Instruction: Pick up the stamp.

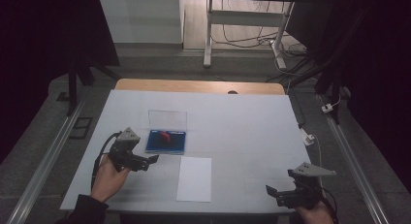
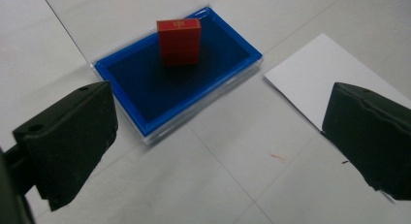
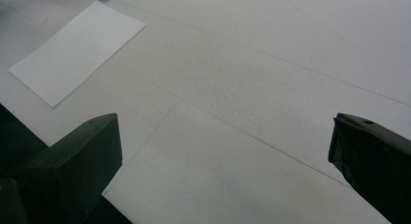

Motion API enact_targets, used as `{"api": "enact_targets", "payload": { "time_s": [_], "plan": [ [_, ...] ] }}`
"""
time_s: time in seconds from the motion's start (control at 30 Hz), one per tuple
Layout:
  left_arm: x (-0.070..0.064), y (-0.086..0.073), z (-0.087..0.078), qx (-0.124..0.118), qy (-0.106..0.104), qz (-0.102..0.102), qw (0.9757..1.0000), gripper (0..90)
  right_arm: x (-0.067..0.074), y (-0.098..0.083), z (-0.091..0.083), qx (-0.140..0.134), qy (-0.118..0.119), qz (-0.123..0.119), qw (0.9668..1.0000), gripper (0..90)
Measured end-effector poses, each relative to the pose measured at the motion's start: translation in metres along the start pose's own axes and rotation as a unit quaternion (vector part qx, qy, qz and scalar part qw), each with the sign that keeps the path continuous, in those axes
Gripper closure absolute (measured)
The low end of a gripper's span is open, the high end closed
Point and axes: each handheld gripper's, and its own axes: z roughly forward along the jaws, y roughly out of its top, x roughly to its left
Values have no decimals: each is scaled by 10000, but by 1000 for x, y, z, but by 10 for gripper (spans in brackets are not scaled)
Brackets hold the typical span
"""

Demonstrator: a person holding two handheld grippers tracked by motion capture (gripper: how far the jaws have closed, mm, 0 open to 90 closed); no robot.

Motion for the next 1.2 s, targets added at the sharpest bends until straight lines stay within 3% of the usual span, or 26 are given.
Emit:
{"api": "enact_targets", "payload": {
  "time_s": [0.47, 1.2],
  "plan": [
    [11, 18, 24, 136, 192, -57, 9997, 2, 0, 0, 0, 13, 17, 24, 10000, 0],
    [18, 42, 74, 472, 317, 253, 9981, 3, -1, 0, 1, 30, 56, 39, 10000, 0]
  ]
}}
